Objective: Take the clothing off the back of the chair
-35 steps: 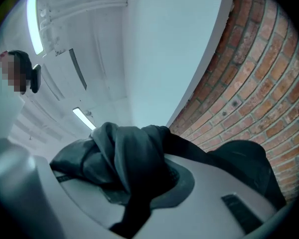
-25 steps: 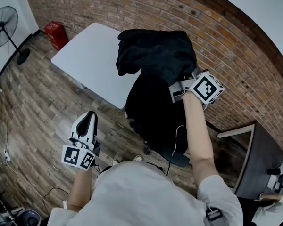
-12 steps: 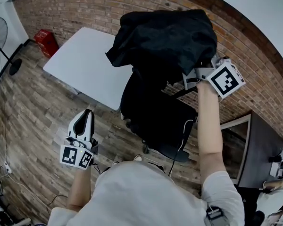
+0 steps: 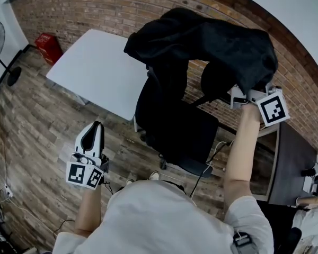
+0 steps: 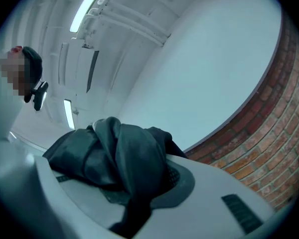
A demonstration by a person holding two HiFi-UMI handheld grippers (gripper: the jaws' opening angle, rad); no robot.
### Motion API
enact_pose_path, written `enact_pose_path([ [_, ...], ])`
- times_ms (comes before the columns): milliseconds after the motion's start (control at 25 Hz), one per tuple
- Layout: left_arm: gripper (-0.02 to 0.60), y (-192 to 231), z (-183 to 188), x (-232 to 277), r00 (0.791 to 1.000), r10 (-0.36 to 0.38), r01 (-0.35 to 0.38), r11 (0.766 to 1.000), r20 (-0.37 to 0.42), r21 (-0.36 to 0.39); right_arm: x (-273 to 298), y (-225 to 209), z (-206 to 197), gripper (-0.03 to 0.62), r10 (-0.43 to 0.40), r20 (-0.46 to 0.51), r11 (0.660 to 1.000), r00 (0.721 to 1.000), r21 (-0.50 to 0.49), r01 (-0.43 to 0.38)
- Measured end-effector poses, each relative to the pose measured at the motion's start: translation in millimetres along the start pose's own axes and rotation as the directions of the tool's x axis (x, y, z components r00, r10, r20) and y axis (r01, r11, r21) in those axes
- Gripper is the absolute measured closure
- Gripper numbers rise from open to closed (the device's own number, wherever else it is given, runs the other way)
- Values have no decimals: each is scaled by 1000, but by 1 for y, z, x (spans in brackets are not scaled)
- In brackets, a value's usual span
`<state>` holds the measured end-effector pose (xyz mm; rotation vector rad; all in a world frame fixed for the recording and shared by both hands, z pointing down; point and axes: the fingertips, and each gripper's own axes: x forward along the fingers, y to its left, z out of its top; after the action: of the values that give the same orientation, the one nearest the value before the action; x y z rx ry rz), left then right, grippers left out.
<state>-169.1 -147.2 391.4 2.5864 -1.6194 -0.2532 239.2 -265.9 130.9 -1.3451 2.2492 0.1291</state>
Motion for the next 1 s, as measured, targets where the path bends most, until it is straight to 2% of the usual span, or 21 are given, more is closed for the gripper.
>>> enact_pose_path([
  [240,534,-5,-1,0,999,-37,37,999,-10,-6,-51,-29,34,548,-126,44,987,991,-91,129],
  [360,534,-6,0,2,999,-45,45,999,-7,-4,-72,-43,42,548,-209,36,964,977,-159,212],
  [480,534,2,4,0,1000,-31,31,1000,-2,0,-101,-67,20,548,-342,-44,919,939,-222,324],
  [560,534,11,7,-5,1000,-11,11,1000,-3,6,-127,-72,15,548,-365,-64,910,929,-232,342],
  [640,534,22,11,-10,1000,15,-15,1000,-4,16,-163,-77,24,548,-408,-40,892,912,-227,390],
  [760,534,40,18,-18,998,61,-60,997,-3,42,-211,-80,30,548,-495,-21,848,868,-227,479],
  [880,534,49,27,-23,996,94,-94,992,9,80,-242,-72,13,548,-550,-63,817,833,-248,521],
  [1000,534,51,30,-23,995,99,-100,991,16,94,-272,-71,-9,548,-607,-86,787,790,-199,584],
])
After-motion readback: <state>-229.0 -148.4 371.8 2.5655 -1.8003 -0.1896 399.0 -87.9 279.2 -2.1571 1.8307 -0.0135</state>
